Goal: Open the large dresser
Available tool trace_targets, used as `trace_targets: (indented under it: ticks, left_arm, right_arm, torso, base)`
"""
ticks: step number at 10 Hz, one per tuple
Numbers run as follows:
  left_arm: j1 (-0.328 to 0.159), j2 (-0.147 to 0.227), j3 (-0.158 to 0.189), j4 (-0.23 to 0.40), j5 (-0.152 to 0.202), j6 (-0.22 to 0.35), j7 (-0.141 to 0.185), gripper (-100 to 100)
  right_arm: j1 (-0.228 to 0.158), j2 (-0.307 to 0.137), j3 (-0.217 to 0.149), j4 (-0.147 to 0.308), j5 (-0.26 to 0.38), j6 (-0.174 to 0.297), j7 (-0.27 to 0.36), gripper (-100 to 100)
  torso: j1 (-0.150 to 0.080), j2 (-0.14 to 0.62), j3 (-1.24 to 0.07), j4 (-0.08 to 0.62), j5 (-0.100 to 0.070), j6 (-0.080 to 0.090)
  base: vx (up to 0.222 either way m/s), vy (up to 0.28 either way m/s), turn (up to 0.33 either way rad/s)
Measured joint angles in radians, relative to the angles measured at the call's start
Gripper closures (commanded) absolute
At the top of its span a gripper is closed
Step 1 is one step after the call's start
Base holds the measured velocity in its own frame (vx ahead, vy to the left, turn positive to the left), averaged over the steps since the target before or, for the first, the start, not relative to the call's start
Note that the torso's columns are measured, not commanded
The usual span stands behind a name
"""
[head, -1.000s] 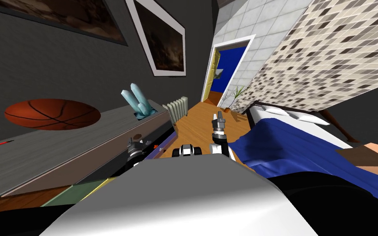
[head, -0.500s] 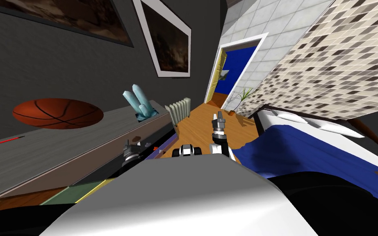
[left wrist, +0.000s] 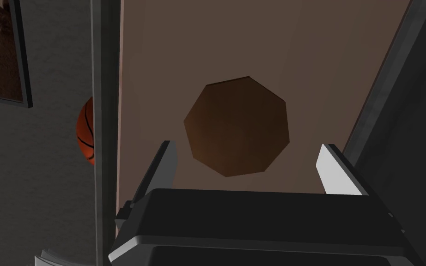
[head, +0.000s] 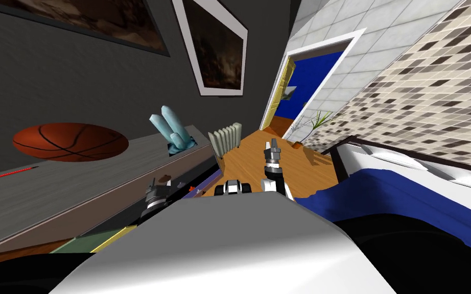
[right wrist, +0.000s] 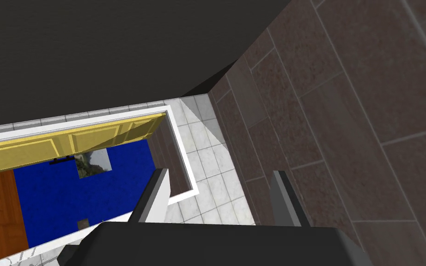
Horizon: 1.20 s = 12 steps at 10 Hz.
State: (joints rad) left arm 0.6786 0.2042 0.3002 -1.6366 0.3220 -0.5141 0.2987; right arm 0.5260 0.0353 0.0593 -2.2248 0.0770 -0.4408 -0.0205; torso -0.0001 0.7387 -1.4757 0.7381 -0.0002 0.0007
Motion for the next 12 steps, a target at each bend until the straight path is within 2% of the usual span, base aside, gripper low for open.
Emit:
trace_targets:
  ticks: [2, 6, 7, 9, 12]
  left_arm:
    - [0.044, 0.062, -0.027, 0.028, 0.007, -0.054, 0.053, -100]
    - [0.116, 0.170, -0.063, 0.047, 0.021, -0.128, 0.144, -100]
    - [0.117, 0.171, -0.063, 0.047, 0.021, -0.130, 0.147, 100]
    - [0.078, 0.123, -0.042, 0.034, 0.014, -0.098, 0.106, 100]
    - [0.017, 0.042, -0.016, 0.007, 0.002, -0.034, 0.033, 100]
  right_arm:
    - [0.000, 0.000, 0.000, 0.000, 0.000, 0.000, 0.000, 0]
    - [0.000, 0.000, 0.000, 0.000, 0.000, 0.000, 0.000, 0]
    - [0.000, 0.000, 0.000, 0.000, 0.000, 0.000, 0.000, 0]
    - [-0.001, 0.000, 0.000, 0.000, 0.000, 0.000, 0.000, 0]
    - [-0.001, 0.000, 0.000, 0.000, 0.000, 0.000, 0.000, 0]
  torso:
    - [0.001, -0.003, -0.001, -0.001, 0.001, -0.001]
    - [0.000, 0.000, 0.000, 0.000, 0.000, 0.000]
    - [0.002, 0.004, 0.002, 0.001, 0.001, 0.000]
    - [0.011, 0.005, 0.005, 0.001, 0.006, 0.004]
    - [0.008, -0.002, 0.000, -0.002, 0.003, -0.006]
  base:
    - [0.153, -0.047, 0.178]
    - [0.122, -0.050, 0.105]
    - [-0.067, 0.052, -0.130]
    - [-0.231, 0.072, -0.273]
    - [-0.133, 0.049, -0.125]
